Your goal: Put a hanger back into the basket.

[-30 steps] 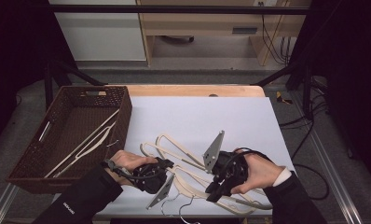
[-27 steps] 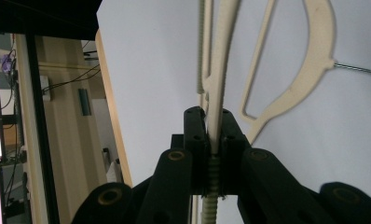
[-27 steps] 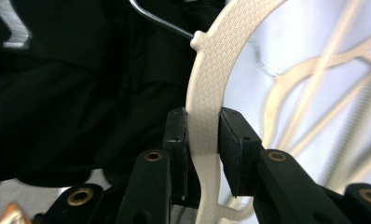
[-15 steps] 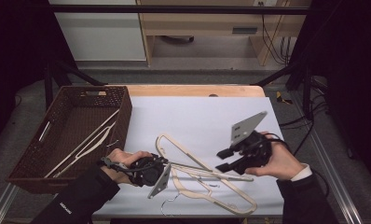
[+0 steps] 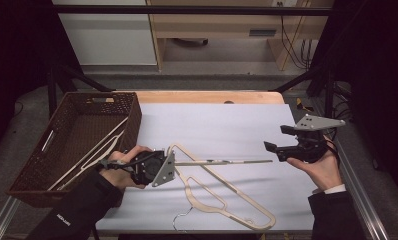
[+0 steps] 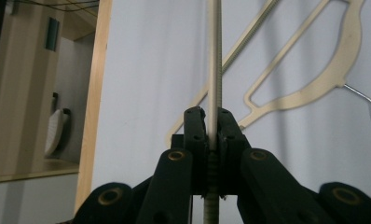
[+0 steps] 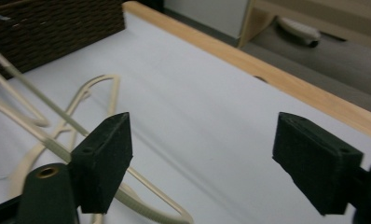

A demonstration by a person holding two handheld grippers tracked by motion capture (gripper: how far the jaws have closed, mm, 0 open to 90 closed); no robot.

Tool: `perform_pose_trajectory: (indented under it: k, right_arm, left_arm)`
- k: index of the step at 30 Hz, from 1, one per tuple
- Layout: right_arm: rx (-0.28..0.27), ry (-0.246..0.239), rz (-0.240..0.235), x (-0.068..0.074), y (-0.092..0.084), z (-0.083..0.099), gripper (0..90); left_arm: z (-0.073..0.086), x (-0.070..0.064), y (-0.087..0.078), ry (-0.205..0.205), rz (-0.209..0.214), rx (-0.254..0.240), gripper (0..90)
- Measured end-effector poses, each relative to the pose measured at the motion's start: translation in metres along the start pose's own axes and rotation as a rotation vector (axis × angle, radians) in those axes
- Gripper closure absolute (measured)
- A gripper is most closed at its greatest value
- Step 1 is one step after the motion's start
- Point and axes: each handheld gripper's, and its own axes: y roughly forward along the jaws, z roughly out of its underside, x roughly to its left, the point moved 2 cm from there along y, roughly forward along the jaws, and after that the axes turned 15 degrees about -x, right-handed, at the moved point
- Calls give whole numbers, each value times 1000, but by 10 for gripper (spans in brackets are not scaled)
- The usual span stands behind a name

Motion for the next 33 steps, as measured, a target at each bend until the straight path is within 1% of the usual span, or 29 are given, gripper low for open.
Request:
perform_pose_trajectory:
  k: [2,4,5,7,8,9,10,12,14,15,16,17,18,19,21,22,23,24,27,29,31,33]
  right_arm:
    - [-16,18,28,-5,-1,6,184]
    - [-39,33,72,-11,-3,14,141]
    - [-44,50,91,-14,-4,19,133]
    - [-47,70,101,-16,-5,26,117]
    - [-50,74,108,-16,-5,30,118]
    - [-52,77,112,-17,-6,34,118]
    - [-52,80,117,-16,-7,38,120]
    - [-65,81,131,-15,-9,44,122]
    - [-69,101,128,-13,-10,50,118]
    - [-67,106,124,-11,-10,54,110]
    - [-63,105,122,-10,-10,57,103]
    - [-61,103,122,-9,-9,60,99]
    - [-55,102,120,-6,-8,63,99]
    - [-56,99,116,-4,-8,65,99]
    - [-56,101,100,0,-7,68,100]
    - [-65,104,94,2,-6,69,100]
    - [-65,109,89,5,-5,70,99]
    - [-63,105,76,7,-4,70,99]
    - [-73,107,60,13,-2,71,100]
    - [-68,103,56,15,-1,71,100]
    - [-59,98,48,17,0,73,100]
    - [-49,89,43,18,1,73,100]
  left_arm:
    - [1,2,-3,-19,-7,2,854]
    - [1,5,-8,-42,-12,9,854]
    - [2,7,-9,-50,-11,10,854]
    - [2,11,-13,-75,-24,14,854]
    - [1,13,-15,-97,-34,10,854]
    - [1,16,-18,-120,-31,3,855]
    - [0,19,-20,-135,-41,-2,854]
    - [-1,23,-24,-161,-44,-10,854]
    - [-3,29,-29,-199,-62,-14,854]
    - [-4,32,-30,-210,-77,-15,854]
    - [-4,34,-32,-221,-75,-11,854]
    - [-5,37,-34,-236,-91,-8,854]
    - [-5,38,-35,-245,-98,-8,854]
    - [-6,41,-37,-268,-104,-13,854]
    - [-7,45,-40,-279,-116,-28,854]
    - [-7,47,-43,-292,-123,-28,854]
    - [-8,48,-45,-306,-131,-39,854]
    - [-8,50,-47,-318,-132,-46,854]
    - [-6,55,-54,-348,-140,-57,854]
    - [-3,61,-62,-358,-143,-46,854]
    - [-1,63,-66,-375,-155,-52,854]
    - [2,68,-73,-389,-171,-46,854]
